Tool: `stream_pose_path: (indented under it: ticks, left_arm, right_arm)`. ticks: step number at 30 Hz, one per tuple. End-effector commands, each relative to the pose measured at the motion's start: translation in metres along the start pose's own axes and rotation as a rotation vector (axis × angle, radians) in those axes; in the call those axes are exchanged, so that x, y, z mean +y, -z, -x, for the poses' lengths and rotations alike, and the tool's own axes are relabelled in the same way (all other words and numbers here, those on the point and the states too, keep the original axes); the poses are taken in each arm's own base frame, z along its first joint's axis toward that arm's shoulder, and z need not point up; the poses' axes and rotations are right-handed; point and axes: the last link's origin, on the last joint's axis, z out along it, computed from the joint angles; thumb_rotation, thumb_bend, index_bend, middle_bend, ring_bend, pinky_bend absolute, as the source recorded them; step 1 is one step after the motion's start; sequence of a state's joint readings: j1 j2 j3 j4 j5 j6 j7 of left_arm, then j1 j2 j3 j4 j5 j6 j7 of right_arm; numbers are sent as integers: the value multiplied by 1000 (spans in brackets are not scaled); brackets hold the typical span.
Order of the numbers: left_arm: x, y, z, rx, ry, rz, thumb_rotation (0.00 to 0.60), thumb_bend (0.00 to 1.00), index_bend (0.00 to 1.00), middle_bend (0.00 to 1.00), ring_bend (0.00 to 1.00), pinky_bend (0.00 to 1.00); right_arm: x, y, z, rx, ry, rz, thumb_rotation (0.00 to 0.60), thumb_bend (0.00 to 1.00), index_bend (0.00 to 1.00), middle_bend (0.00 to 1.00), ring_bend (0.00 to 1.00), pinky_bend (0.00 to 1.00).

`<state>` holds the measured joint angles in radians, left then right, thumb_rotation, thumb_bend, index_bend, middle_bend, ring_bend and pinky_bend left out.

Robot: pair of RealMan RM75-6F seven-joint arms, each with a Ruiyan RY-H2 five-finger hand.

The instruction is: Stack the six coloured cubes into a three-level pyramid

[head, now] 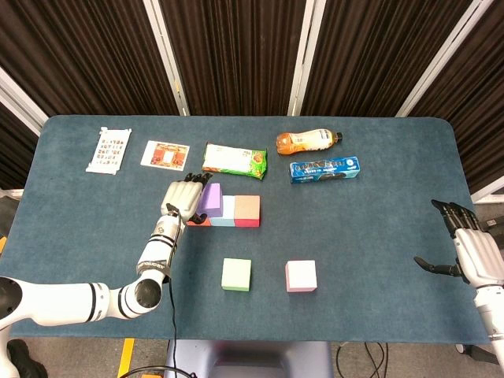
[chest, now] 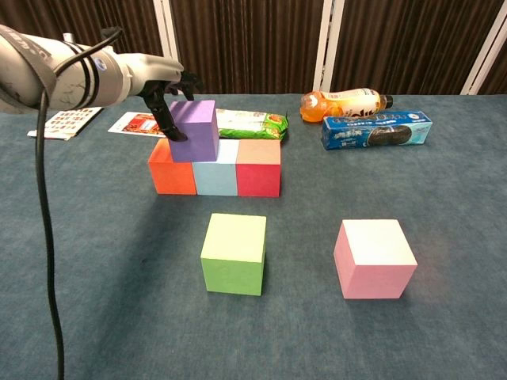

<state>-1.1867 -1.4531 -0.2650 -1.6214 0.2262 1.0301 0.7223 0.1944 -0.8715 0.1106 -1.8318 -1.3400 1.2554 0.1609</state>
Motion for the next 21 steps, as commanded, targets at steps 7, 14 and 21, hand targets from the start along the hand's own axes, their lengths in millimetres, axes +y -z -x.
stream_pose_path:
  ticks: [7, 14, 21]
  left_arm:
    - [-4, 0, 0, 1, 1, 6, 600, 310, 0, 0, 0, 209]
    - [-7, -3, 1, 19, -13, 2, 600, 310, 0, 0, 0, 208]
    - [-6, -4, 0, 36, -18, 10, 600, 309, 79, 114, 55, 208]
  right_arm:
    - [-1, 1, 0, 1, -1, -1, 600, 262, 0, 184, 60, 165]
    - [-1, 2, -1, 6, -2, 1, 600, 263, 0, 184, 60, 165]
    - [0, 2, -1, 8, -3, 4, 600, 263, 0, 184, 60, 165]
